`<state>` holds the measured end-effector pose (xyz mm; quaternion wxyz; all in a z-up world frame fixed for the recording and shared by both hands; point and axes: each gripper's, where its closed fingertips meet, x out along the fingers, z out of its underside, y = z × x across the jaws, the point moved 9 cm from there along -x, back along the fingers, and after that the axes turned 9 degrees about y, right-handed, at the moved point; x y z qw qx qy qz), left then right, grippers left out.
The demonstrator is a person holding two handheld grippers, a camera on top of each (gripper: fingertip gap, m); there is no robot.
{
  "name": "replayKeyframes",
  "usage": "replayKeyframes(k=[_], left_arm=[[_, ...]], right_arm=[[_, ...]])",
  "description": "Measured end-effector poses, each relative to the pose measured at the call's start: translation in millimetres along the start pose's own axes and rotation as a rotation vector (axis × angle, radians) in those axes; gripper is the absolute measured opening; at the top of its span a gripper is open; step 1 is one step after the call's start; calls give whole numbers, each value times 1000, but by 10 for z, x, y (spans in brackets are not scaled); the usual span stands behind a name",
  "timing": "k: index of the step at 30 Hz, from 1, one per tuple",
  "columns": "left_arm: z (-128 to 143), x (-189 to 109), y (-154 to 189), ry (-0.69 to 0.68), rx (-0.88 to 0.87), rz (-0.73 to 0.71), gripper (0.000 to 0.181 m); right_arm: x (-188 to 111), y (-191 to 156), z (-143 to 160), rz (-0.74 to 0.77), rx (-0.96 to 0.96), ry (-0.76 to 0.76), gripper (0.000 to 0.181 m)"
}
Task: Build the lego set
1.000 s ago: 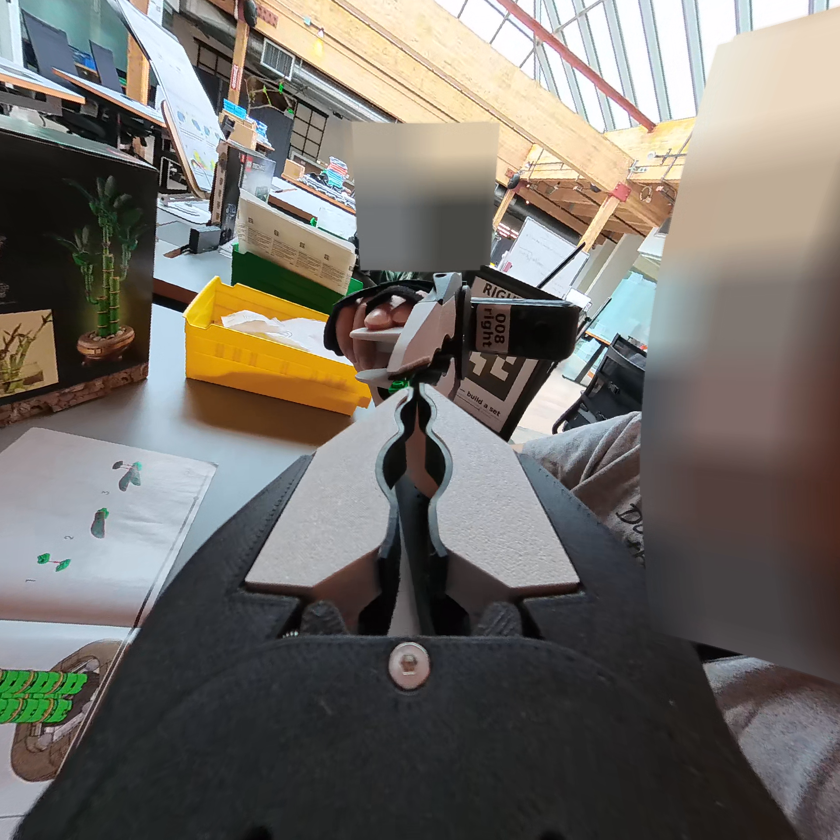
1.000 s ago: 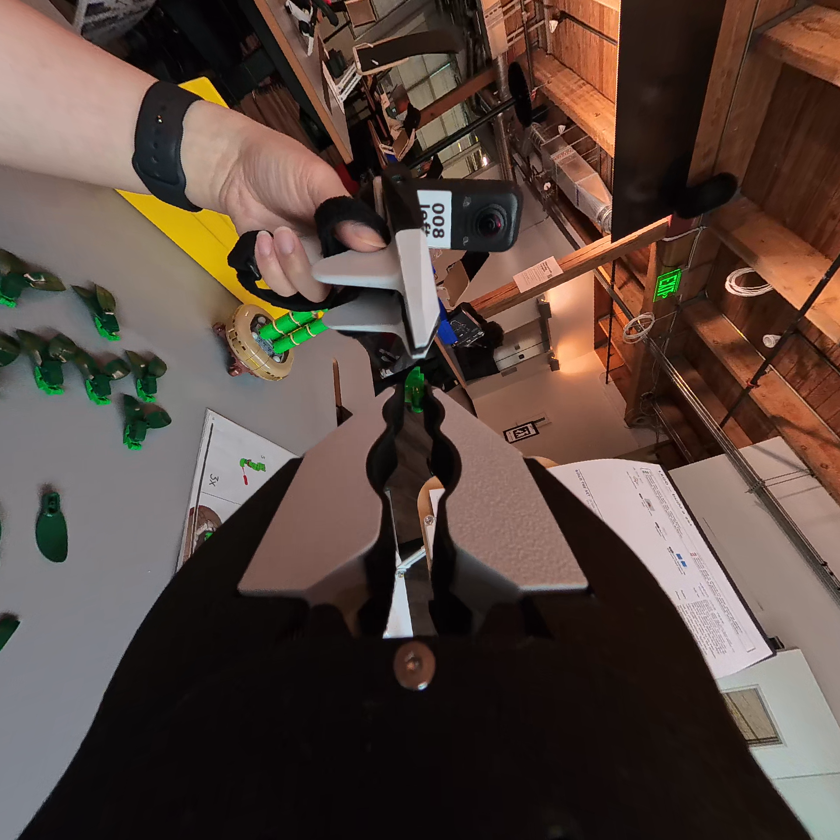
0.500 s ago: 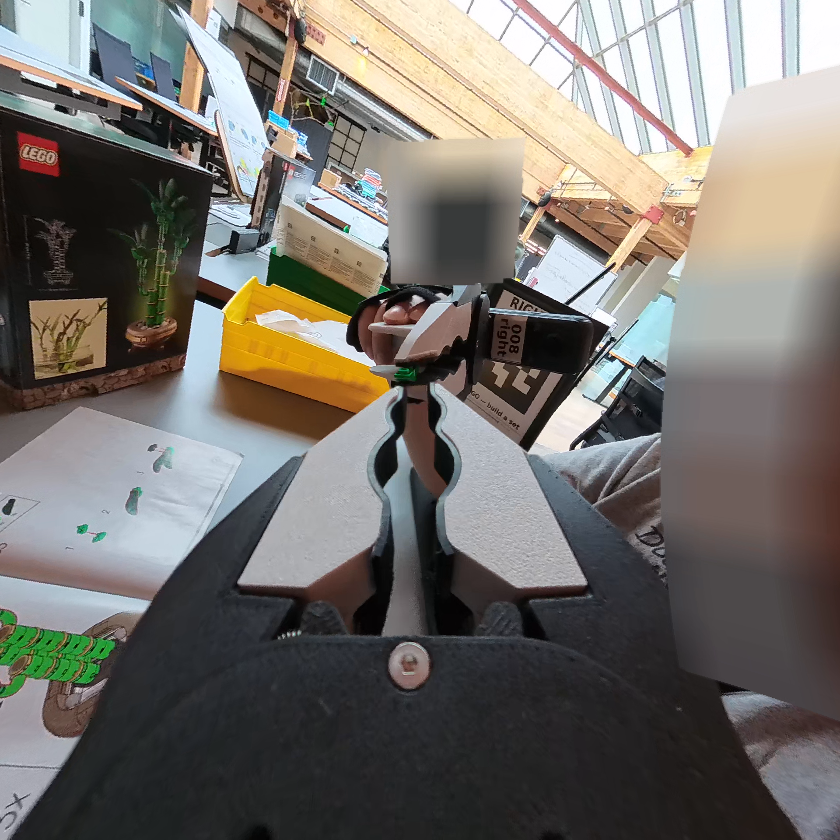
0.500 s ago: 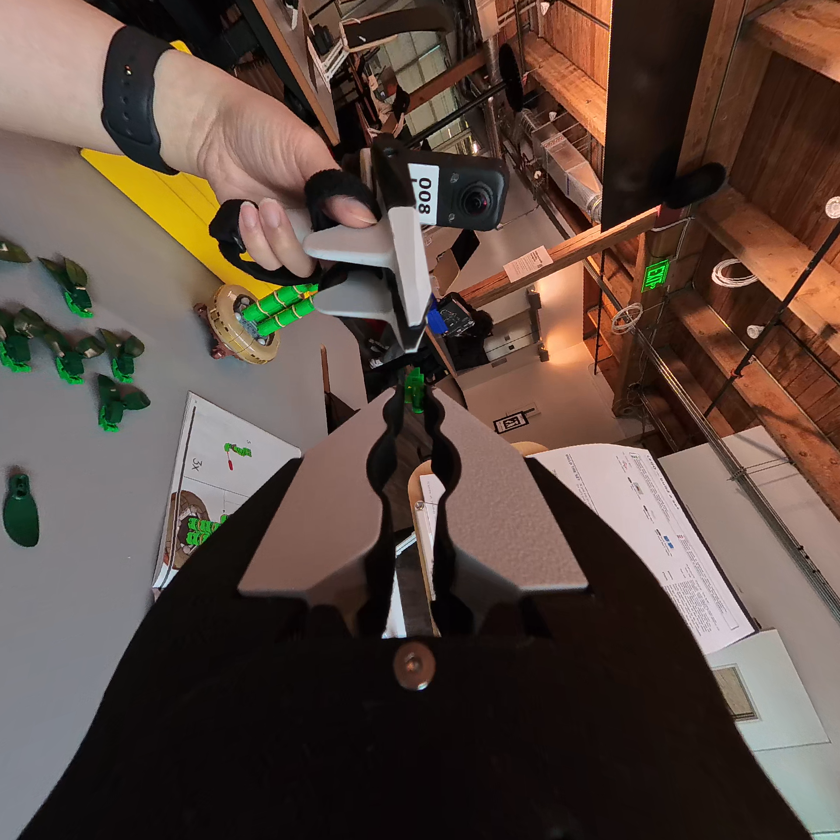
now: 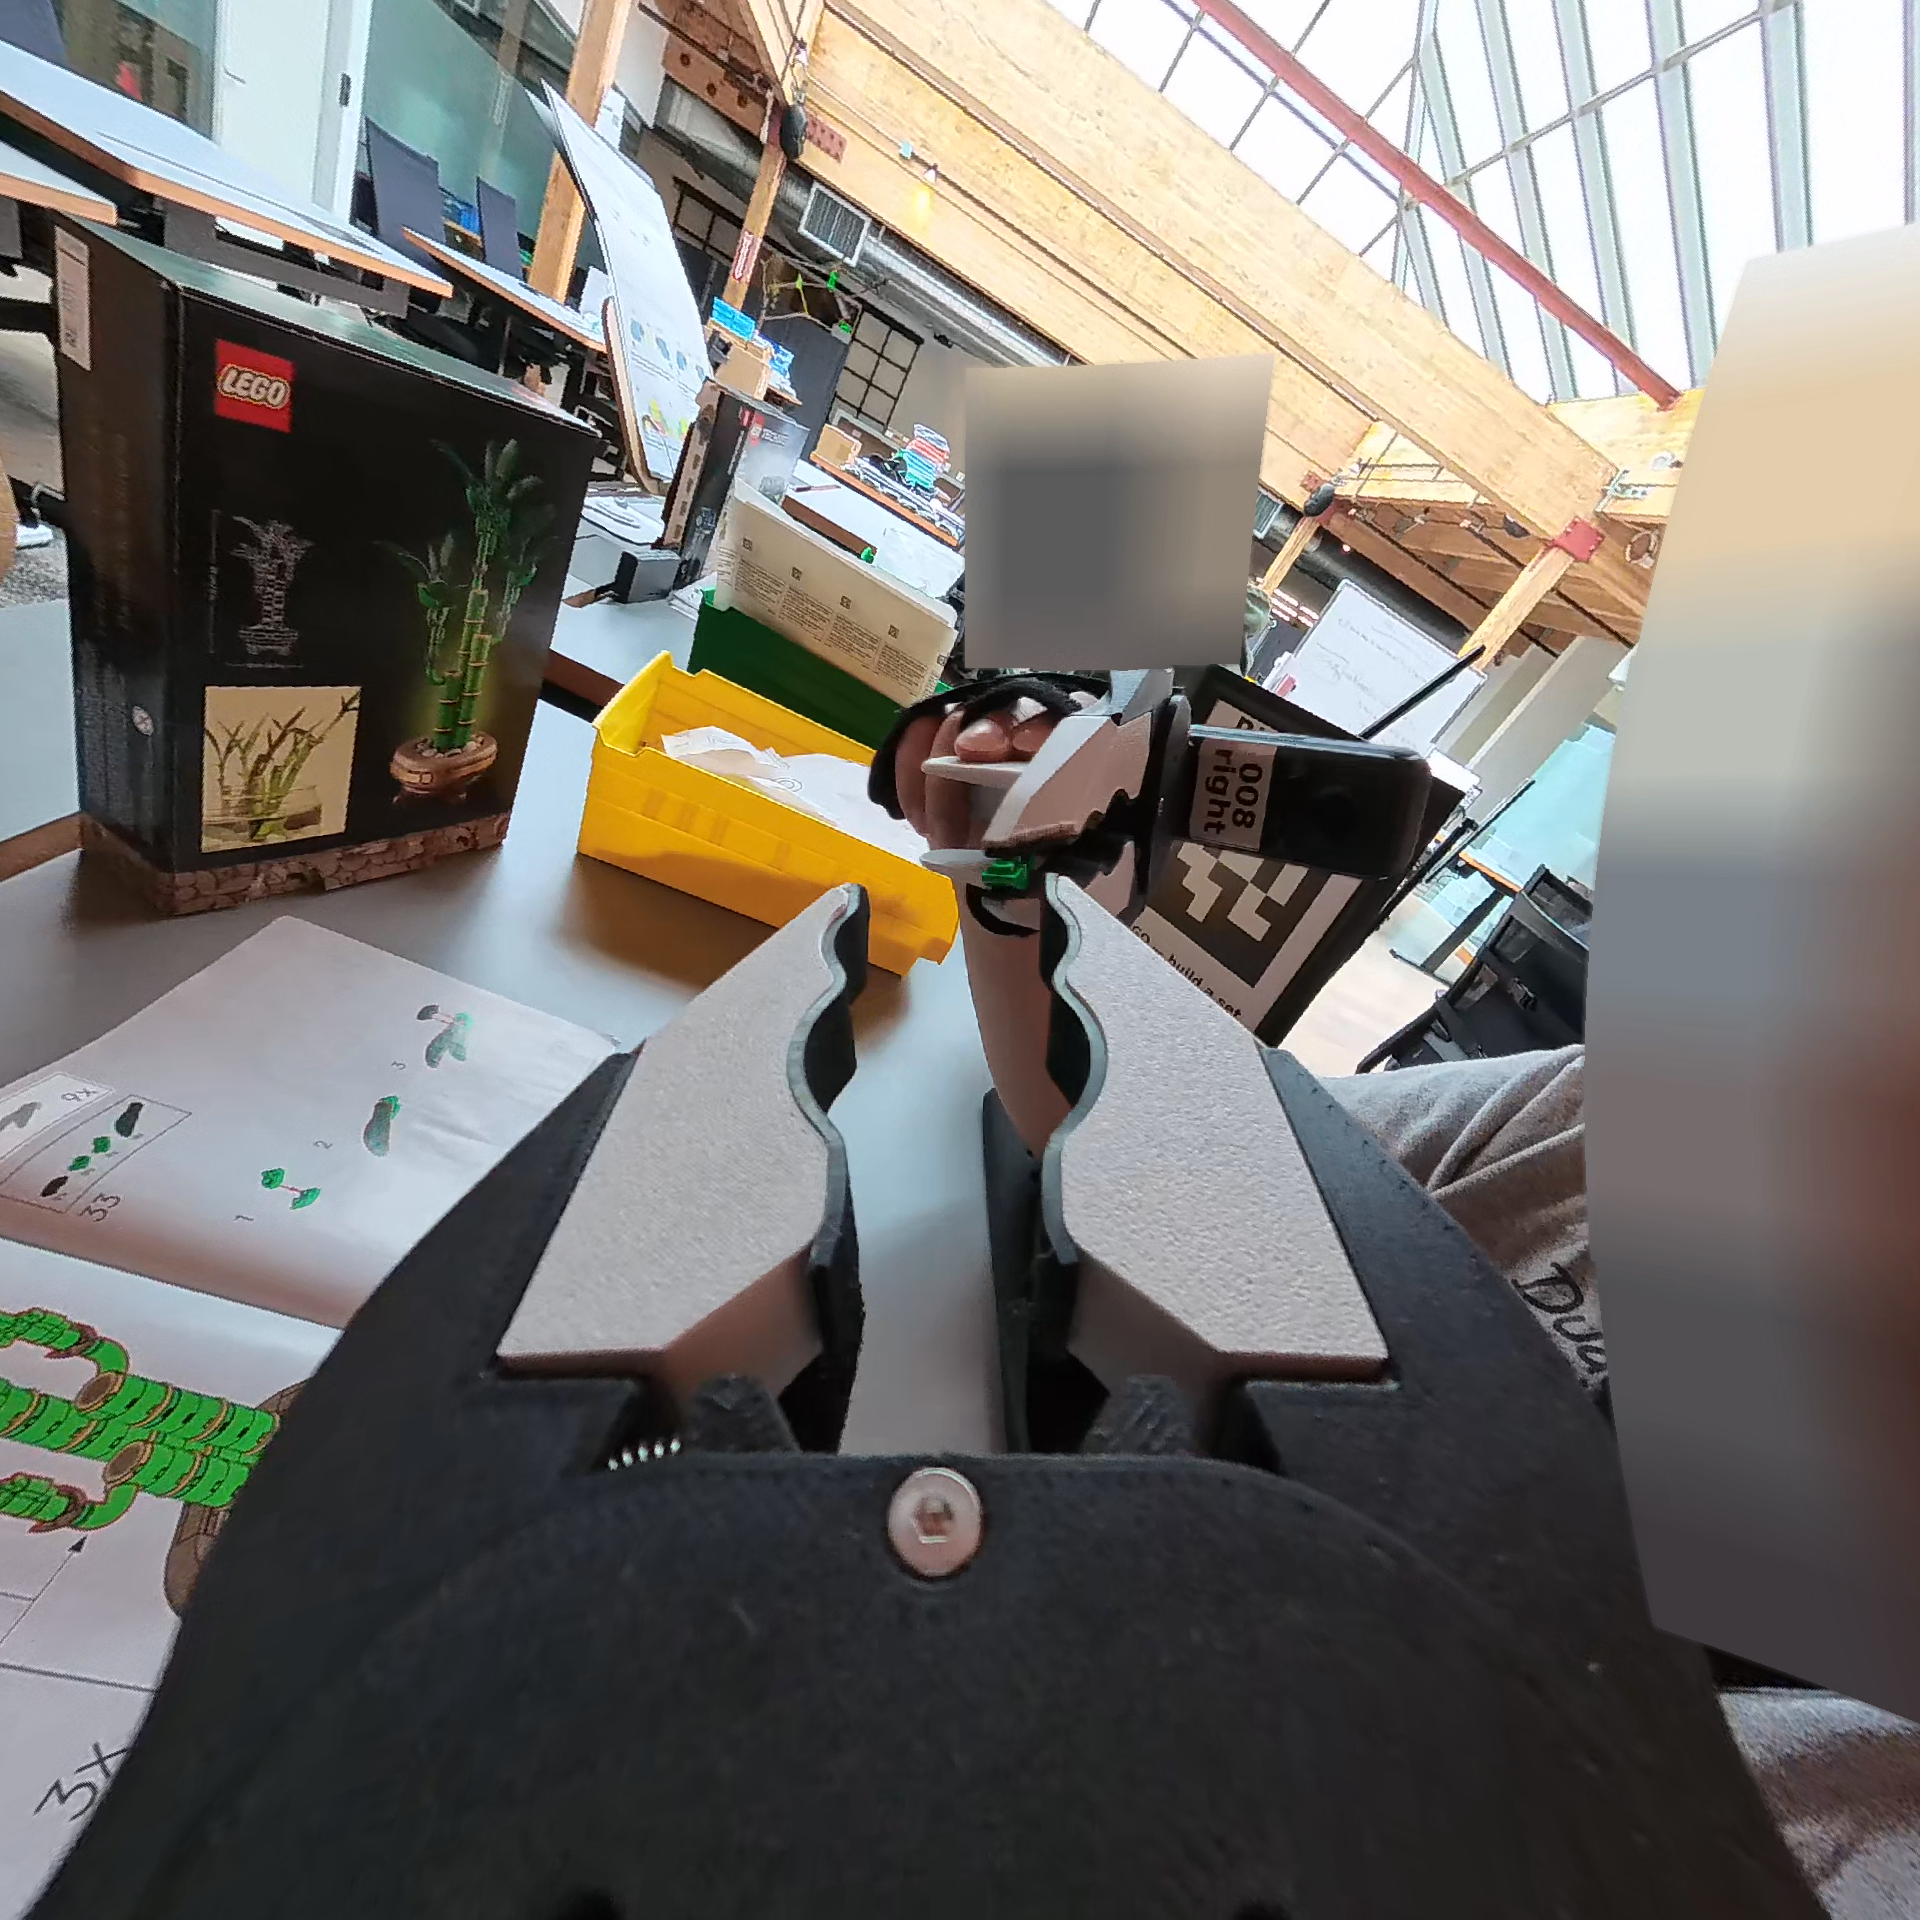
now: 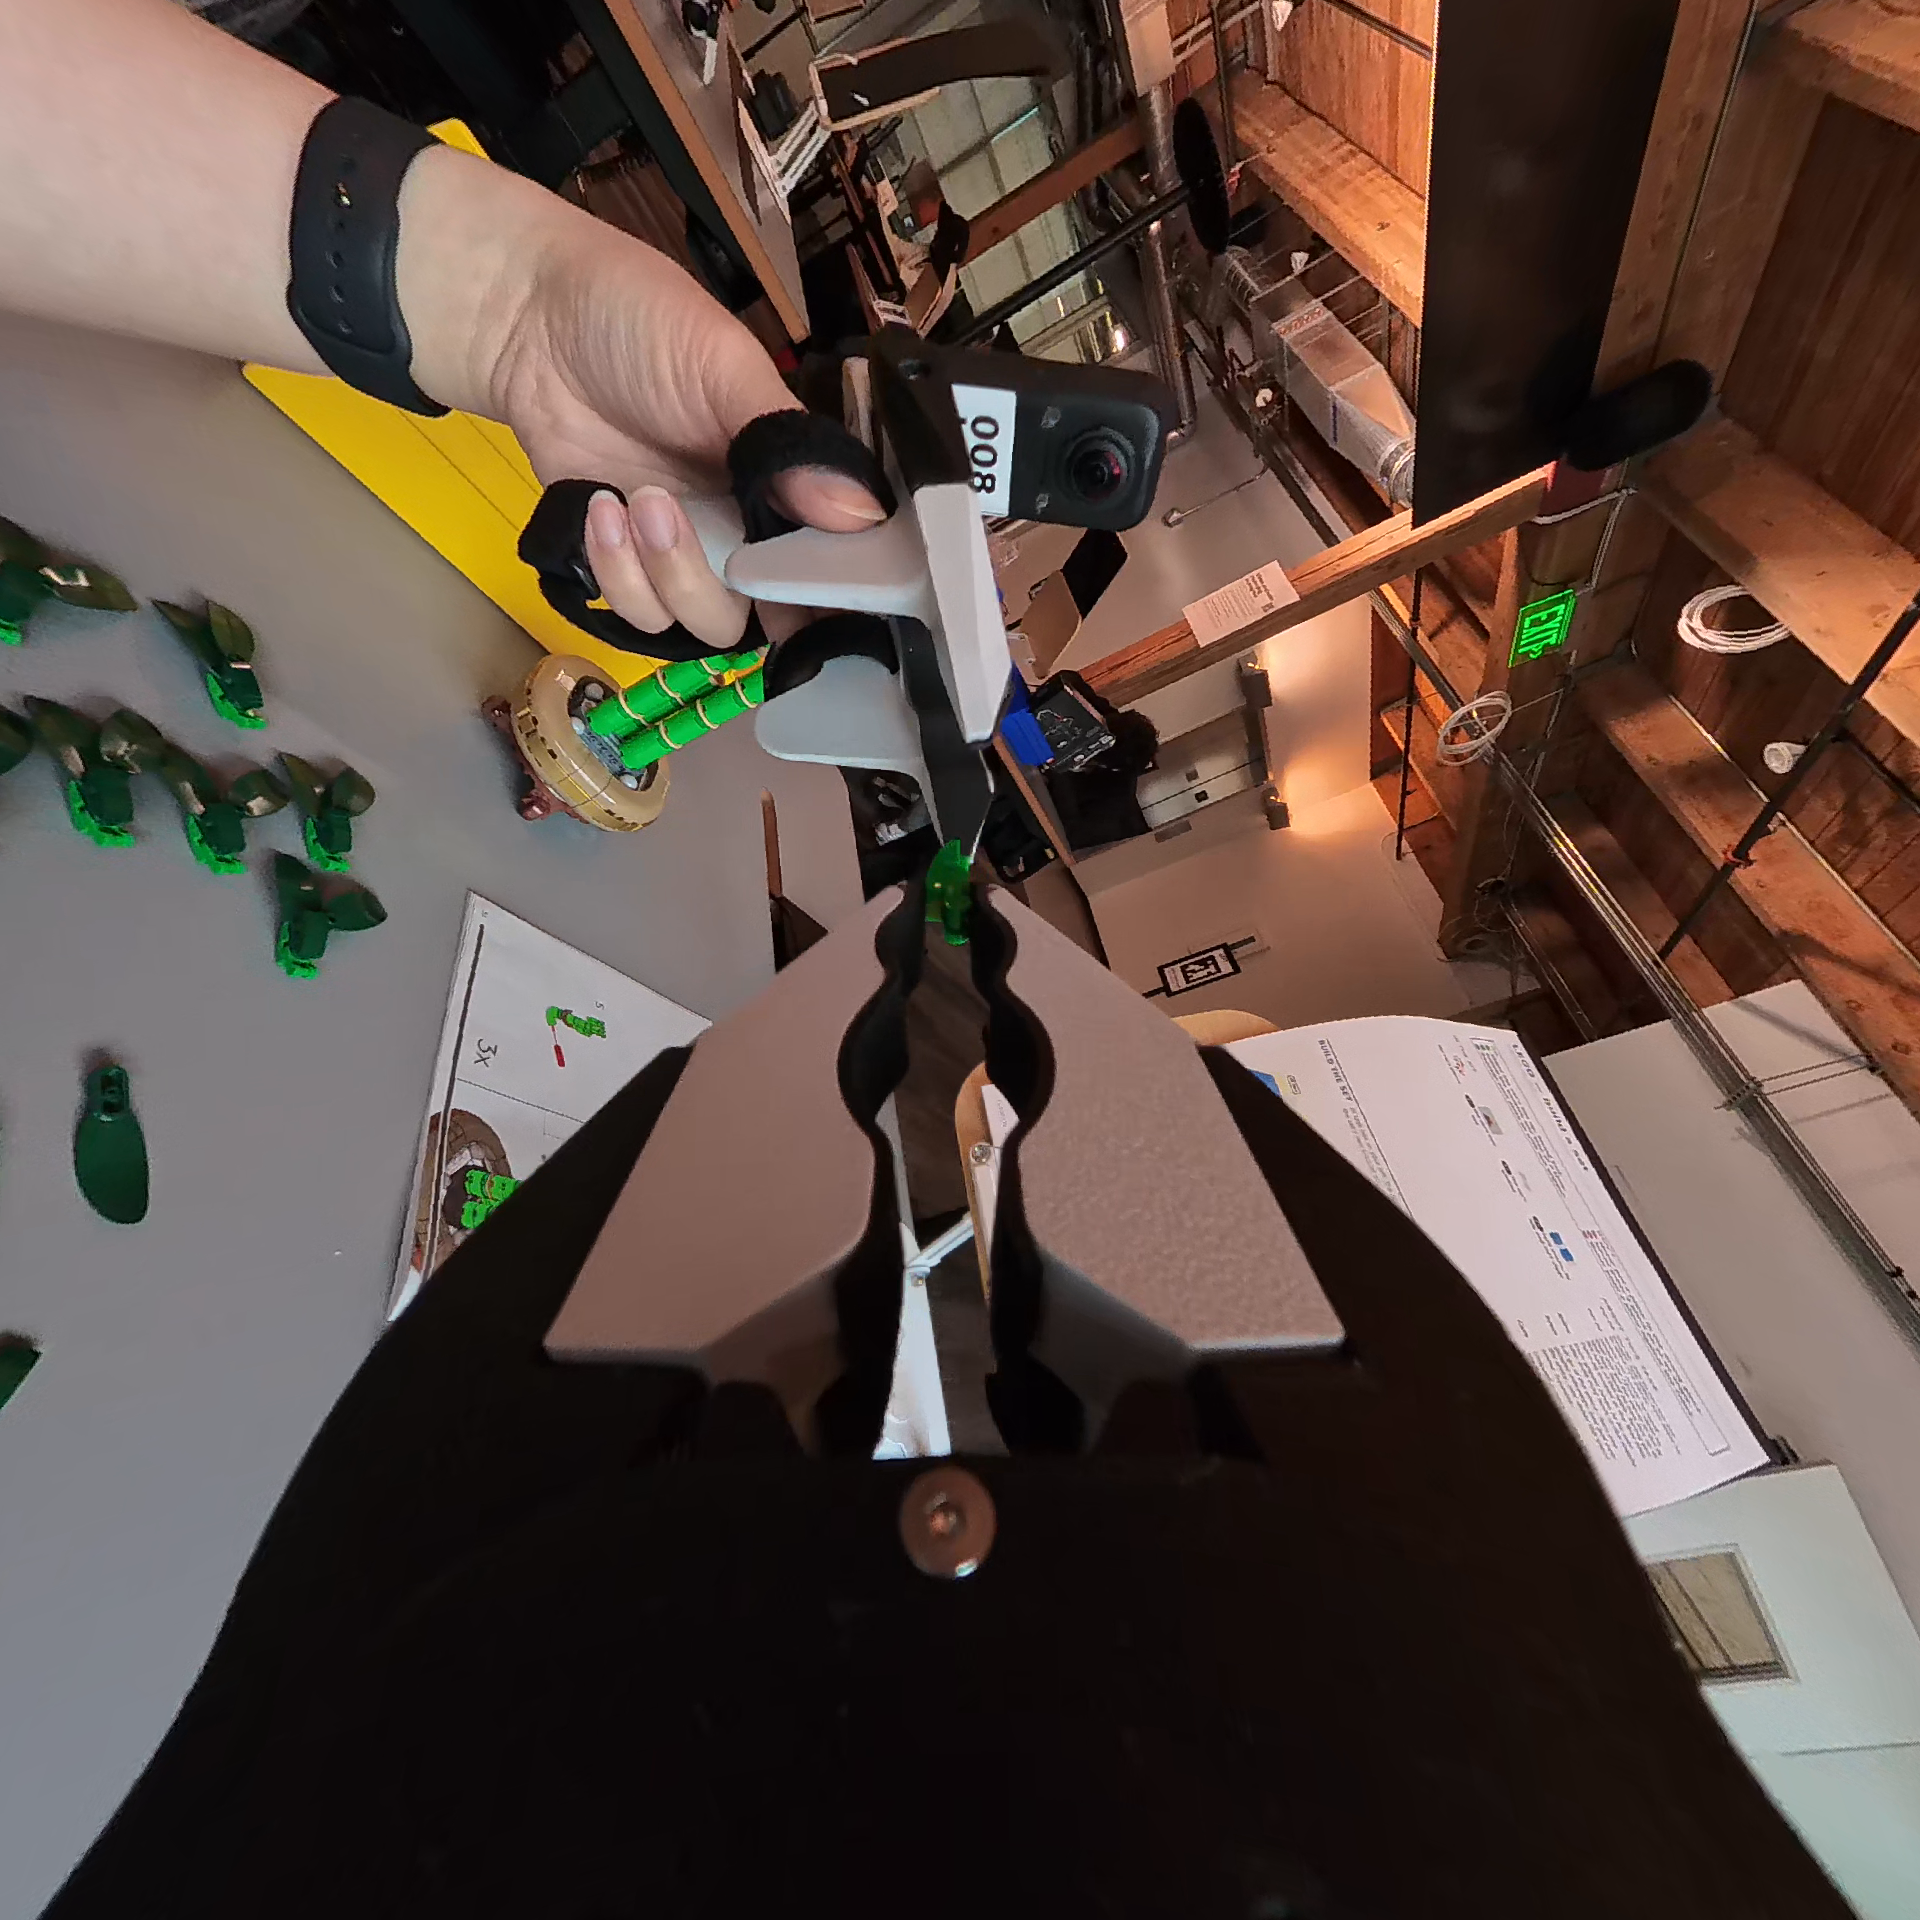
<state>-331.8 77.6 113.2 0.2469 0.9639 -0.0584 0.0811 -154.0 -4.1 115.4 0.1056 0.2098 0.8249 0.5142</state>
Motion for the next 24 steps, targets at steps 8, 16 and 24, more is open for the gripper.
replayKeyframes(k=[8,16,24], left_arm=[[-1,4,24,-7,9,8,28],[-10,43,113,-31,58,4,27],[-21,99,227,-40,76,51,28]], right_arm=[[-23,4,-43,-20,5,9,6],[-36,-1,-66,-21,-10,24,6],[-87,32,-185,-11,-38,66,6]])
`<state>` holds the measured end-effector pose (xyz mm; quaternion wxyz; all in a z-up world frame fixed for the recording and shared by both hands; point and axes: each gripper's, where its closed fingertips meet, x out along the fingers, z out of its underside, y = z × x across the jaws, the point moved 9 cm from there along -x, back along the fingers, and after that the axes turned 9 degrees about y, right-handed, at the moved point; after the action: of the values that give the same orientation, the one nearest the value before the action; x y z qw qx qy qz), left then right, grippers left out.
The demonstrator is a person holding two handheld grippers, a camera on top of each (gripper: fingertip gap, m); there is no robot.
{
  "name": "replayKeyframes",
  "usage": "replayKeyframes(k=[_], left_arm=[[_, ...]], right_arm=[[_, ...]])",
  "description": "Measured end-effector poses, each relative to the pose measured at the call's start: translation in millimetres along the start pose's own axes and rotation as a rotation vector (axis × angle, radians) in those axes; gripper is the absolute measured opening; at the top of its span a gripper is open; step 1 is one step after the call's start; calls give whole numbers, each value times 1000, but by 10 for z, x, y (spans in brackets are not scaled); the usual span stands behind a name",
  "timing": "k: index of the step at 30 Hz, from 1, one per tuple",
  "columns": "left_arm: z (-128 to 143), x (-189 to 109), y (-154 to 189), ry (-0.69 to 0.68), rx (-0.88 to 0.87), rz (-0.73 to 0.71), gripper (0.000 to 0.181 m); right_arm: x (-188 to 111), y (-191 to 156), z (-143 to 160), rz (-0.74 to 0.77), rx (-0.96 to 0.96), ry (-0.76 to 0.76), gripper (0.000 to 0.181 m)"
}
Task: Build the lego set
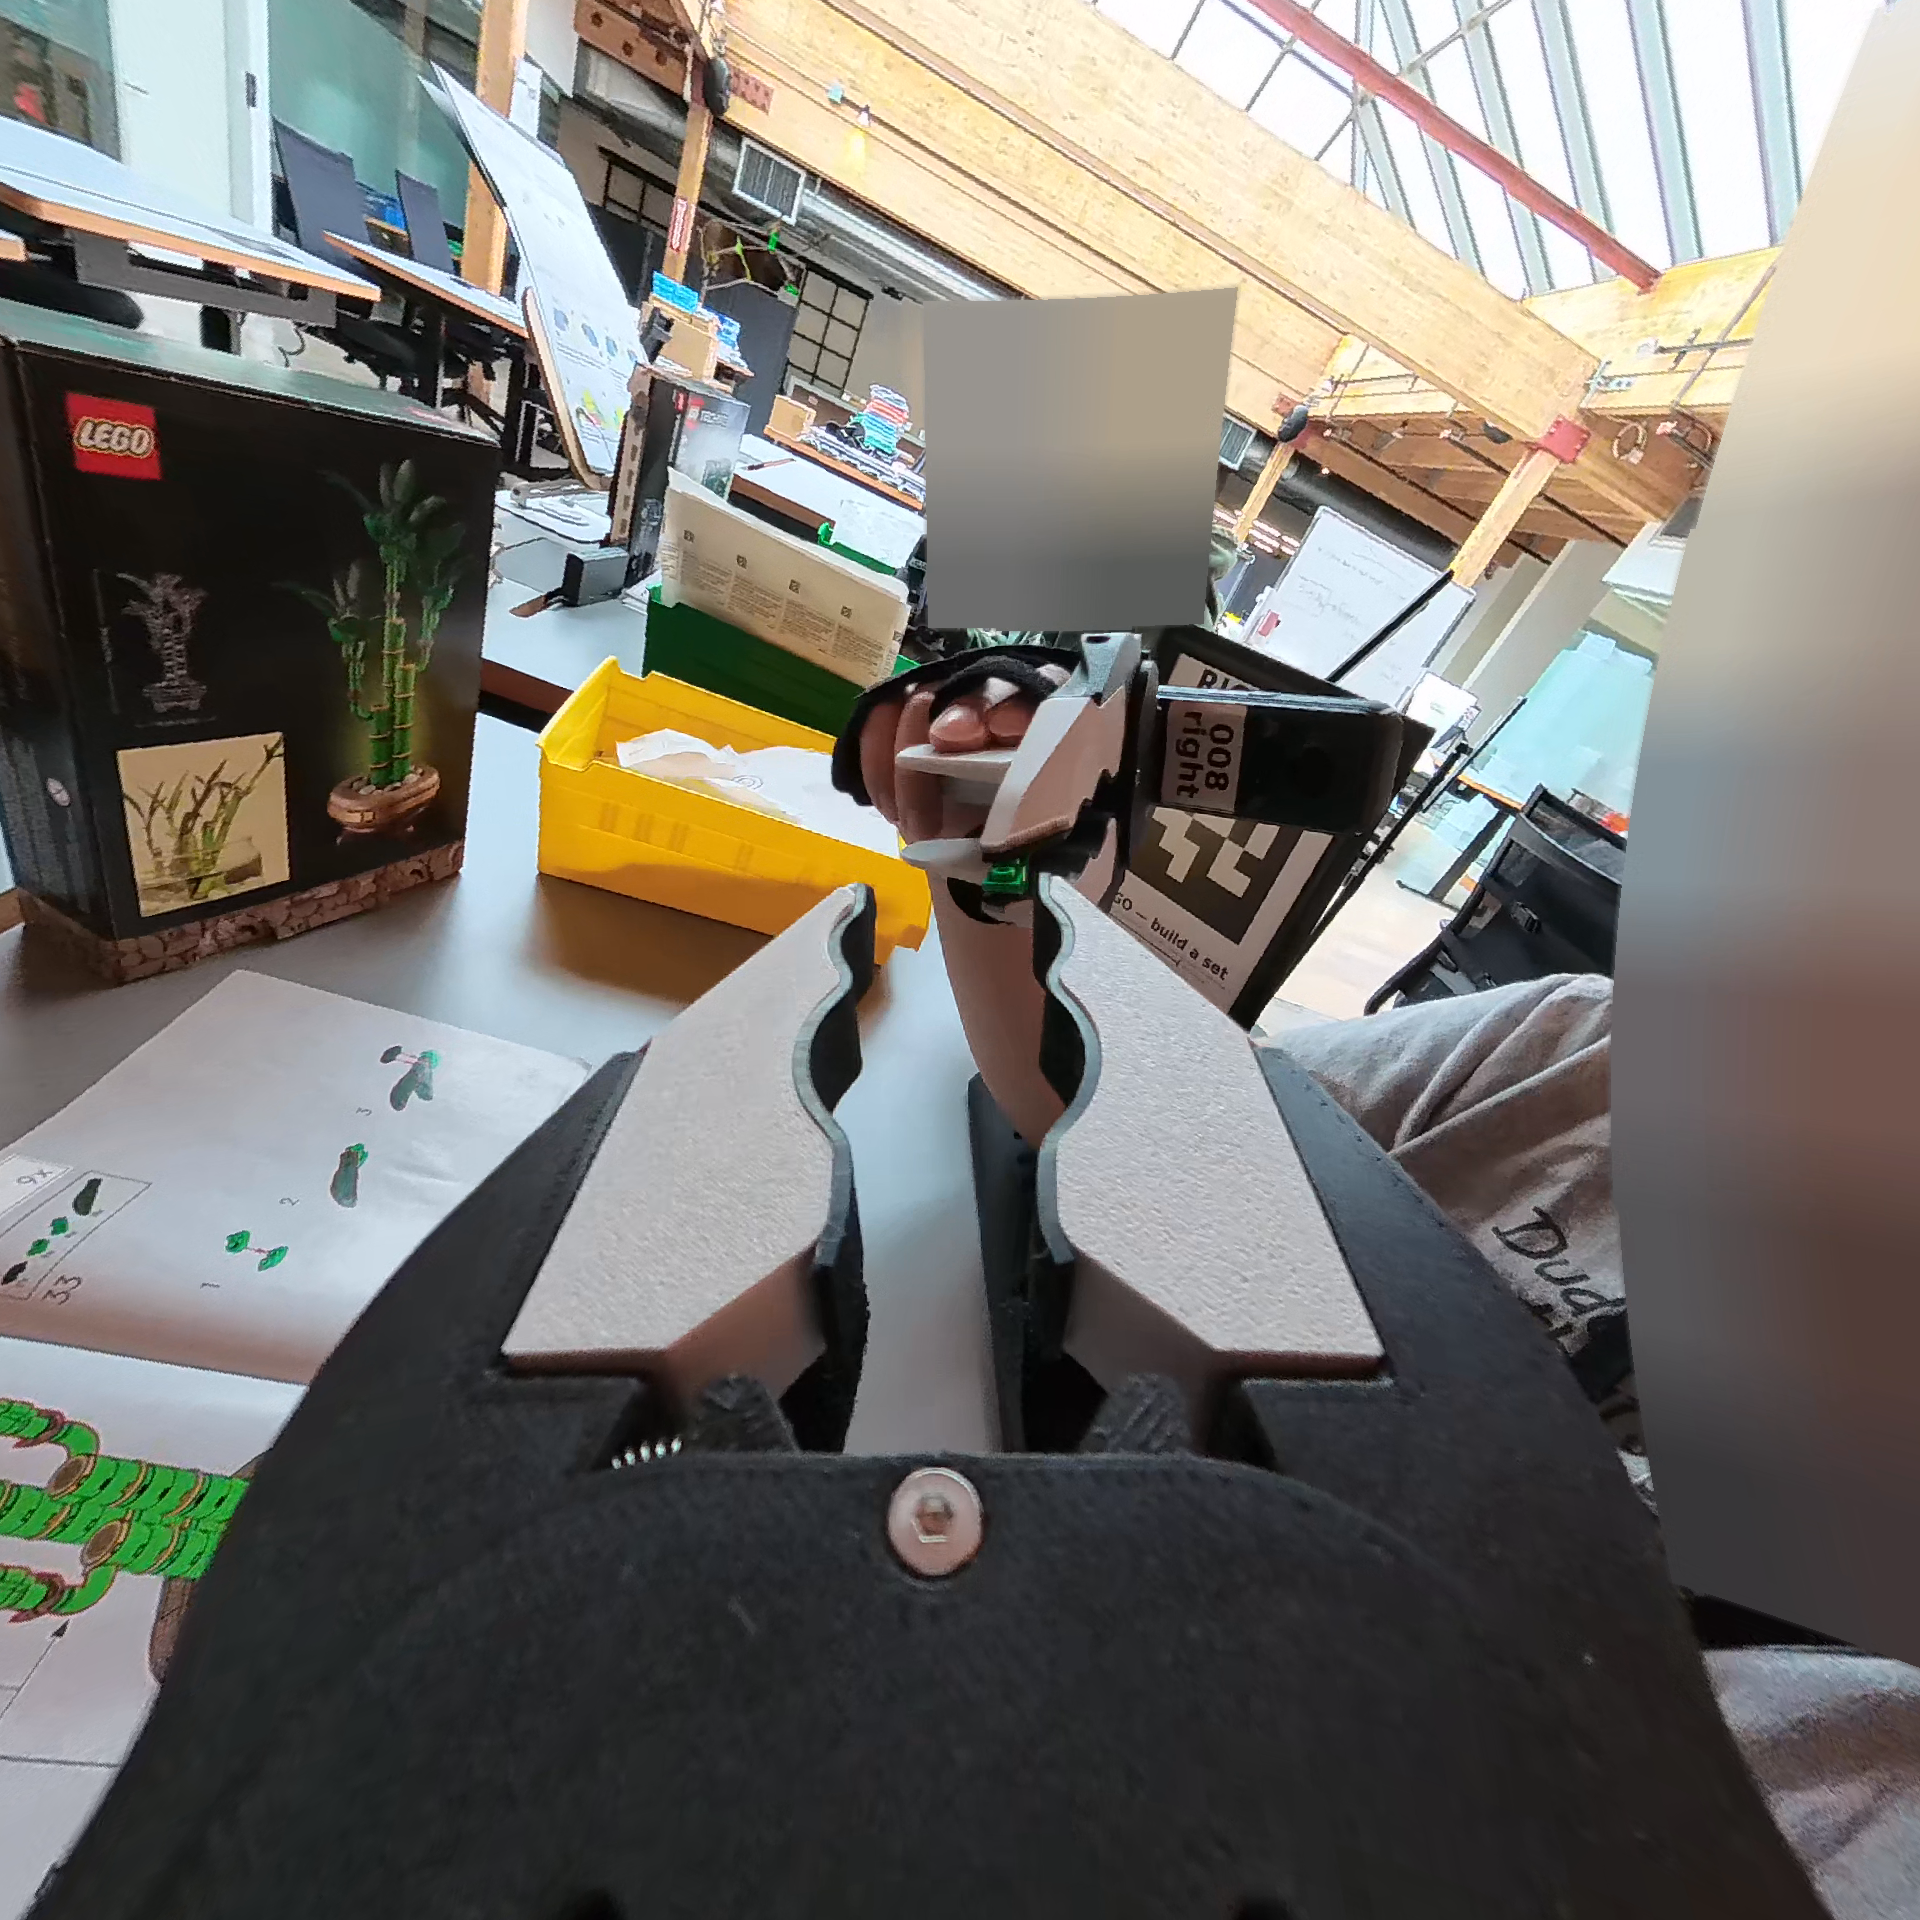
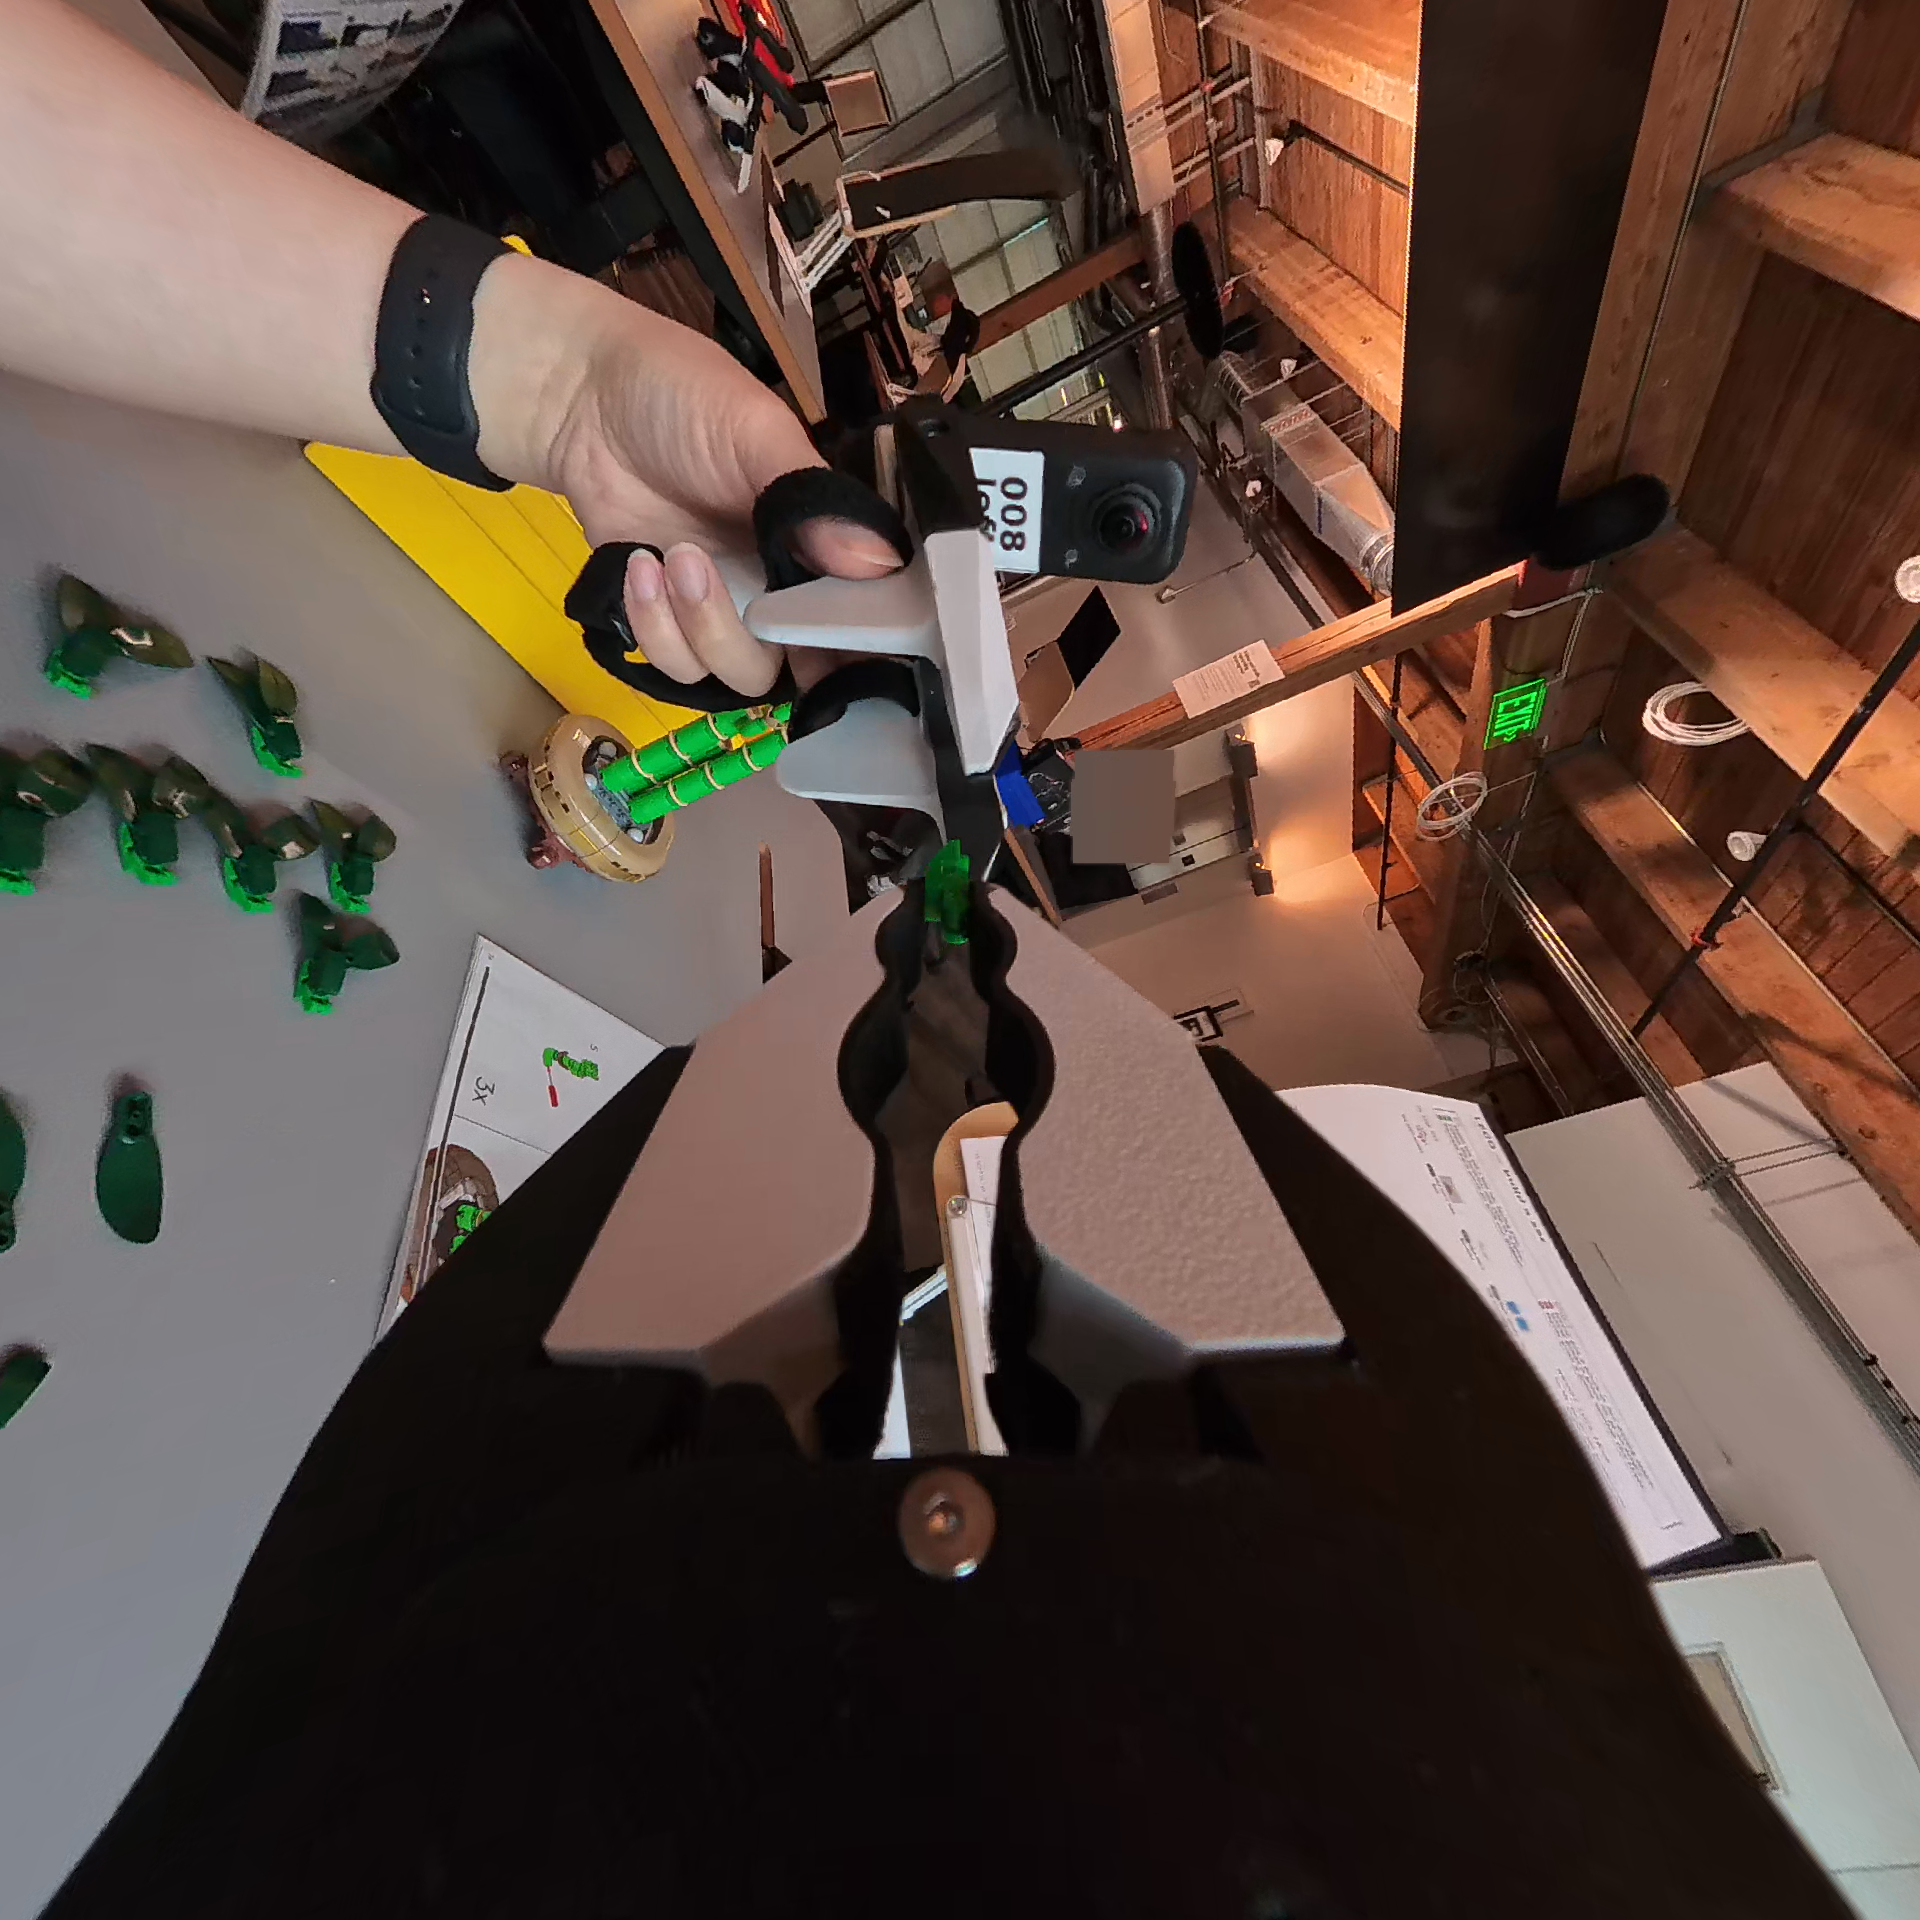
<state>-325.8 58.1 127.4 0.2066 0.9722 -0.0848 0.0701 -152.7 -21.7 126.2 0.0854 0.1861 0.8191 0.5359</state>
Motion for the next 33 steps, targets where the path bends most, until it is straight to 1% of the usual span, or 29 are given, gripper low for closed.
replayKeyframes(k=[15,24,33], left_arm=[[-35,37,112,23,36,-16,25],[-11,62,52,40,-17,-20,25],[-17,41,-34,66,2,-67,25]], right_arm=[[-109,114,-1,35,25,9,6],[-104,148,-22,46,53,47,6],[-83,130,21,37,79,43,6]])
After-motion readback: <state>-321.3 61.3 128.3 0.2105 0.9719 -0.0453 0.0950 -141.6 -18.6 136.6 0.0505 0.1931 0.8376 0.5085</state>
